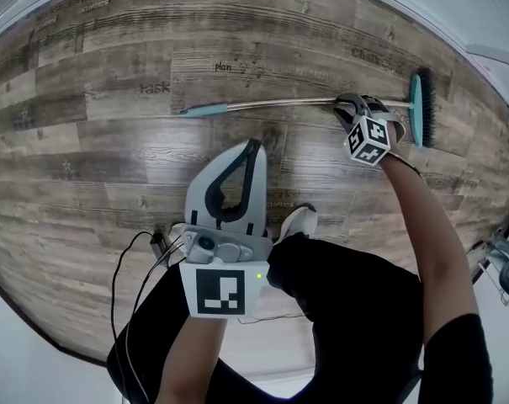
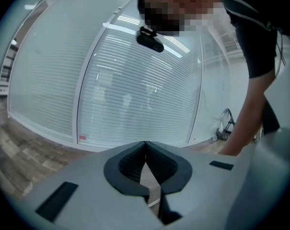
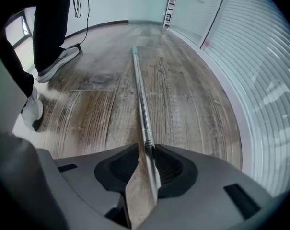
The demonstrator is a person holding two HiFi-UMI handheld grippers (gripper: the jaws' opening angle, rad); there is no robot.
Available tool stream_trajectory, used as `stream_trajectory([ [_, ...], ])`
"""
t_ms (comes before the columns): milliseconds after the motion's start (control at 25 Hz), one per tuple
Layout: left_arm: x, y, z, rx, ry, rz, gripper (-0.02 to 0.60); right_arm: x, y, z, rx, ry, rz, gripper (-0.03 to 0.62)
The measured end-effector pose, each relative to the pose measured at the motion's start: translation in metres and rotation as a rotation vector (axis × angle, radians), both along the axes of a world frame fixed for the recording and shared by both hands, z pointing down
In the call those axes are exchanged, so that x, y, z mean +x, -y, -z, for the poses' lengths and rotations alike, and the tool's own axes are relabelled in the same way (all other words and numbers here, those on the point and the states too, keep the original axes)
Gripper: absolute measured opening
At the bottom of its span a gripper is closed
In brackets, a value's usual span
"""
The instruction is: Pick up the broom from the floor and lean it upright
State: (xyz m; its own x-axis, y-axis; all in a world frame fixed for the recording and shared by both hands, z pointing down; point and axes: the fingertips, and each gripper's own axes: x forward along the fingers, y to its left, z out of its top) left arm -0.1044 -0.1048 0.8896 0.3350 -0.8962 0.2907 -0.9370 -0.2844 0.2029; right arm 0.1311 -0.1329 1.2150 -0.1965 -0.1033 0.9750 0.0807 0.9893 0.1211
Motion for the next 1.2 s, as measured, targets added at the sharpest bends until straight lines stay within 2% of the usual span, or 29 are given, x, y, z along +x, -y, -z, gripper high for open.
stream_trajectory([
  [80, -0.002, -0.003, 0.001, 0.026, 0.054, -0.018, 0.018, -0.001, 0.004, -0.002, 0.015, -0.009, 0.02, 0.106],
  [160, -0.004, -0.007, 0.0, 0.027, 0.066, -0.015, 0.018, -0.001, 0.007, -0.007, 0.013, -0.025, 0.033, 0.107],
  [440, 0.001, -0.026, -0.001, 0.01, 0.081, -0.012, 0.018, 0.001, 0.005, -0.002, -0.005, -0.046, 0.011, 0.092],
  [560, -0.001, -0.035, 0.013, -0.015, 0.041, 0.031, 0.018, 0.006, 0.0, 0.026, 0.011, -0.047, 0.011, 0.091],
  [720, -0.01, -0.041, 0.055, -0.009, 0.019, 0.055, 0.018, 0.012, -0.014, 0.069, 0.015, -0.059, 0.013, 0.086],
  [1200, -0.027, -0.082, 0.223, 0.02, 0.056, 0.022, 0.018, -0.011, -0.057, 0.211, -0.002, 0.006, -0.139, 0.083],
])
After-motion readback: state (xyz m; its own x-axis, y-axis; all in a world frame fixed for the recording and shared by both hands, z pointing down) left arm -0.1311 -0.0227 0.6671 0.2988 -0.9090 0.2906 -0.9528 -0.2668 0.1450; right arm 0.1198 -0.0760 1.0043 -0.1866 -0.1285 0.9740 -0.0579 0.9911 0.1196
